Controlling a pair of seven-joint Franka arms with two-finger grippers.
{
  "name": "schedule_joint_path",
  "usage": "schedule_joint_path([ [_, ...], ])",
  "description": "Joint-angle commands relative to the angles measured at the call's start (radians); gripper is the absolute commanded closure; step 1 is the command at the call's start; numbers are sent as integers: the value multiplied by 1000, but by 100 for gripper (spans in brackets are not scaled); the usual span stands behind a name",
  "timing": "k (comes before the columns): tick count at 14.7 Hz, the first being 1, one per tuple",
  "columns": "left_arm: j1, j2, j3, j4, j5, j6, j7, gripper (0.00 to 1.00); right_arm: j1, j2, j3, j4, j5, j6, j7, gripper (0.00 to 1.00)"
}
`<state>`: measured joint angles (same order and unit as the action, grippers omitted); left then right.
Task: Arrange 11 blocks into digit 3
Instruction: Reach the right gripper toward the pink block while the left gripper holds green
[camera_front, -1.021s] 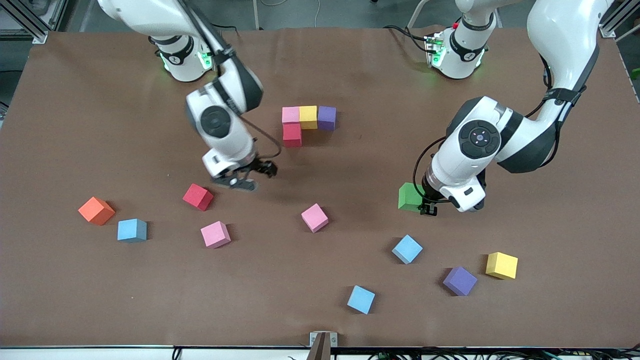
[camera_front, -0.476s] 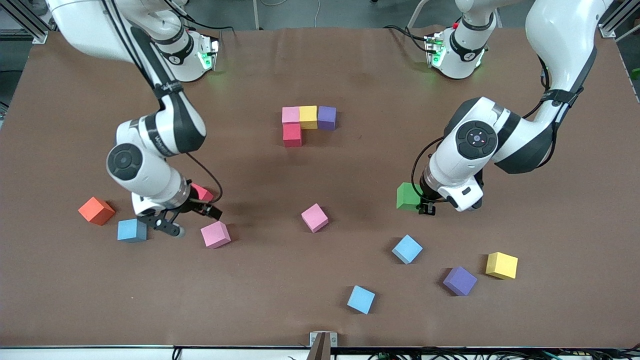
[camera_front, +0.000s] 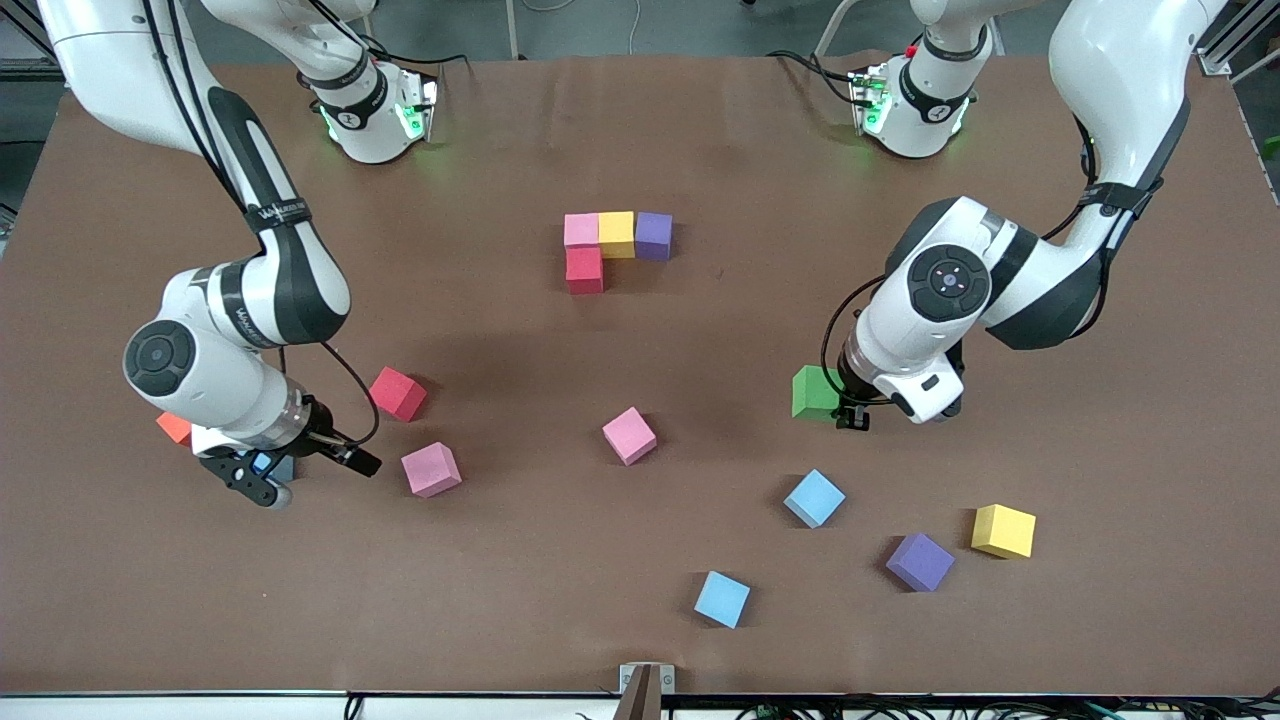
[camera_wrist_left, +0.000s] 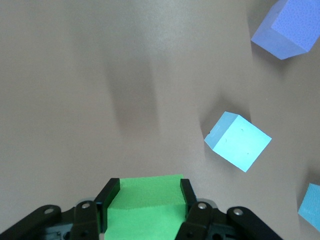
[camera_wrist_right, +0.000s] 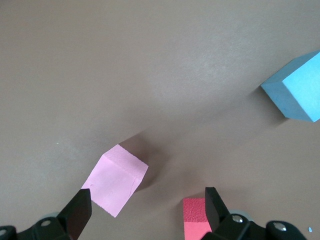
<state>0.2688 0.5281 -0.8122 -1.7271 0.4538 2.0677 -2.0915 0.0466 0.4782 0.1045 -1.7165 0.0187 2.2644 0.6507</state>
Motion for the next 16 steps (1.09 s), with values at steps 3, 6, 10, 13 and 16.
schedule_joint_path([
  [3,-46,12,19,15,54,-37,-64,98,-10,57,21,87,-141,3,-6,0],
  [6,-46,16,19,15,54,-38,-64,98,4,159,23,183,-149,21,16,0],
  [10,-48,21,19,15,54,-38,-64,98,18,229,23,241,-144,24,321,0],
  [13,-48,23,19,15,54,-38,-64,98,24,243,24,241,-140,35,542,0],
  [16,-46,24,19,17,54,-38,-64,98,35,238,26,239,-140,32,726,0],
])
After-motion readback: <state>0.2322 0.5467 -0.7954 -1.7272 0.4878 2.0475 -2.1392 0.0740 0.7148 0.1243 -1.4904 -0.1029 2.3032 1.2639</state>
